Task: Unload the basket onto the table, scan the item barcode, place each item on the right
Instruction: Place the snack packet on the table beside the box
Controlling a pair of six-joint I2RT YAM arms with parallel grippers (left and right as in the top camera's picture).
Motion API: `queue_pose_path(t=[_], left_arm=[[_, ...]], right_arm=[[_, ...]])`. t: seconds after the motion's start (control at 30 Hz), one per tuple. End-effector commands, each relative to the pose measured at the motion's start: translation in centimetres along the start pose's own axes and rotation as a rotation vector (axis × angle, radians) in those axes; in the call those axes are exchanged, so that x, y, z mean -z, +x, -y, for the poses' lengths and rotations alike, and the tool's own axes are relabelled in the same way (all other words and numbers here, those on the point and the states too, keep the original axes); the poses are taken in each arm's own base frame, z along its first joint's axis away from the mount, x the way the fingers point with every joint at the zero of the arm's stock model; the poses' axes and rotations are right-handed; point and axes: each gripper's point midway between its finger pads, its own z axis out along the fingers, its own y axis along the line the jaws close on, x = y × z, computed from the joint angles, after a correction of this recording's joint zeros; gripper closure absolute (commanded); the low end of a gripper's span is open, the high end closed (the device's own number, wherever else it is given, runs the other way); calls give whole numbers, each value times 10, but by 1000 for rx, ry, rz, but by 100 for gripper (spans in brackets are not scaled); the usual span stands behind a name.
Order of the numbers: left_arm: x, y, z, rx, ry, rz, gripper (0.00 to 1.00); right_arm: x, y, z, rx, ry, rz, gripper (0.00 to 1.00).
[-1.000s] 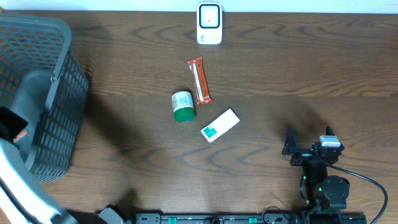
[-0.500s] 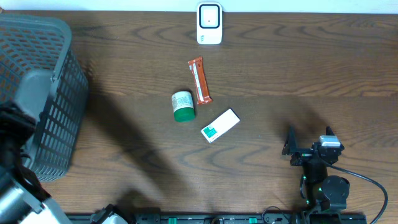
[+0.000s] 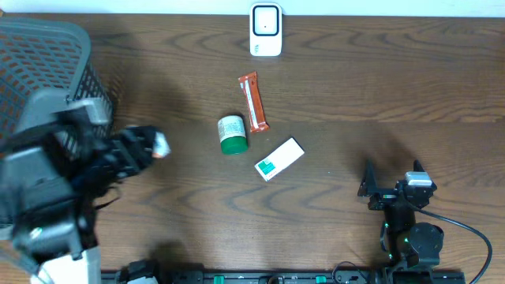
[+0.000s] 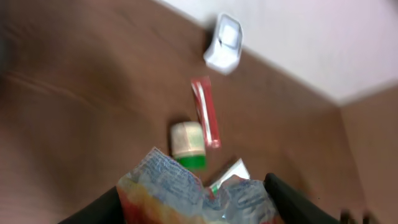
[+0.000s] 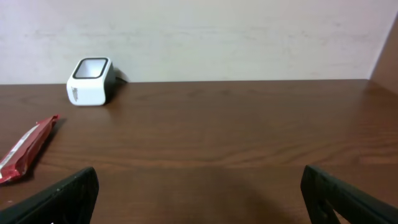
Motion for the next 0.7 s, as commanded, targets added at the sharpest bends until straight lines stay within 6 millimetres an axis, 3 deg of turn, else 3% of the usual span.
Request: queue_pose_path(t=[0.0,0.17,0.43,0.67], left_arm=[[-39,35,-3,-36,-29,-127,39],[-106,88,8,-129,-57,-259,39],[-194,161,33,-343,-159,-371,39],[-261,213,36,-281,-136,-413,39]], right_arm=[[0,0,1,14,4,3,1],[0,0,1,14,4,3,1],[0,0,1,14,4,3,1],[0,0,1,14,4,3,1]])
